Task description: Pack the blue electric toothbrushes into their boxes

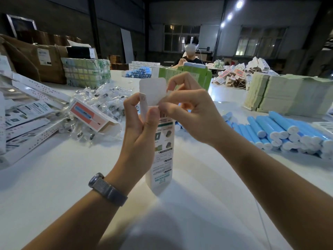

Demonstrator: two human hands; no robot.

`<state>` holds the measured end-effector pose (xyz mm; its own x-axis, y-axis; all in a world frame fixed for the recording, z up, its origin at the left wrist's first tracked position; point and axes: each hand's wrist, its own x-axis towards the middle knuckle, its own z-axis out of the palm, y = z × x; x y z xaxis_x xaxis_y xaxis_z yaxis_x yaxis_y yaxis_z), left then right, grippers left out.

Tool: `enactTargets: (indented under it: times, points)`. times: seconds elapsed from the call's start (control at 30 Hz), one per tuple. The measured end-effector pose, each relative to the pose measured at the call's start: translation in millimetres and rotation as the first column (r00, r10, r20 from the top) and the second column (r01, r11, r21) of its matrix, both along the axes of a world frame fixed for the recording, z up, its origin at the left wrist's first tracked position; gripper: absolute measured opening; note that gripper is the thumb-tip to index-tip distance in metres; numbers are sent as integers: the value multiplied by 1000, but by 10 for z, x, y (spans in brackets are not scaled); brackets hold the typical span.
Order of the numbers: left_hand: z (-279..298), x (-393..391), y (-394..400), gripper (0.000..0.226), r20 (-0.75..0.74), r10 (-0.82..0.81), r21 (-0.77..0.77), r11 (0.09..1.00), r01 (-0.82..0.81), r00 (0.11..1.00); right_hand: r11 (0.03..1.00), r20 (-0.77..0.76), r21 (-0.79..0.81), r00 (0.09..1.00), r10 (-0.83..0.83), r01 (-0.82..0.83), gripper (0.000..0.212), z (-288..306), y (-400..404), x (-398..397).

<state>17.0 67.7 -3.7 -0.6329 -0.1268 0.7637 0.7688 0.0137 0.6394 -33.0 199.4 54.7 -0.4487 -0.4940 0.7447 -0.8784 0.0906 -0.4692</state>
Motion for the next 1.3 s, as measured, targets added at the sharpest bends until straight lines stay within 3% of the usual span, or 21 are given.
enactTargets:
  times: [0.2, 0.3, 0.43, 0.6, 0.8, 0.9, 1.03, 1.3]
  points:
    - [5, 58, 74, 24, -40, -1, -33, 999, -1, 999, 962, 163, -272, 986, 33, 12, 30, -165, 30, 162]
    - [26, 92, 109, 31, -66, 1, -61, 998, -5, 998, 970, 253, -242, 964, 83, -21, 18, -203, 70, 186]
    - [12, 131, 171, 33, -59, -68, -31, 997, 66, 996, 972, 176, -232, 982, 66, -23, 17, -258, 134, 177]
    - [16, 140, 164, 25, -55, -109, -16, 994, 108, 993, 976, 157, -197, 979, 129, -97, 31, -333, 217, 179]
    - [-20, 122, 188, 12, -64, -118, 7, 993, 119, 991, 968, 181, -216, 968, 172, -131, 17, -342, 196, 207]
    - [-25, 110, 186, 10, -40, -101, 19, 995, 102, 994, 968, 194, -235, 972, 136, -89, 25, -345, 200, 206]
    - [-29, 116, 177, 12, -48, -107, -10, 994, 107, 993, 977, 167, -191, 977, 129, -96, 8, -323, 200, 195]
    - [-35, 141, 176, 13, -27, -76, -31, 997, 76, 997, 975, 159, -201, 979, 123, -90, 9, -225, 234, 215]
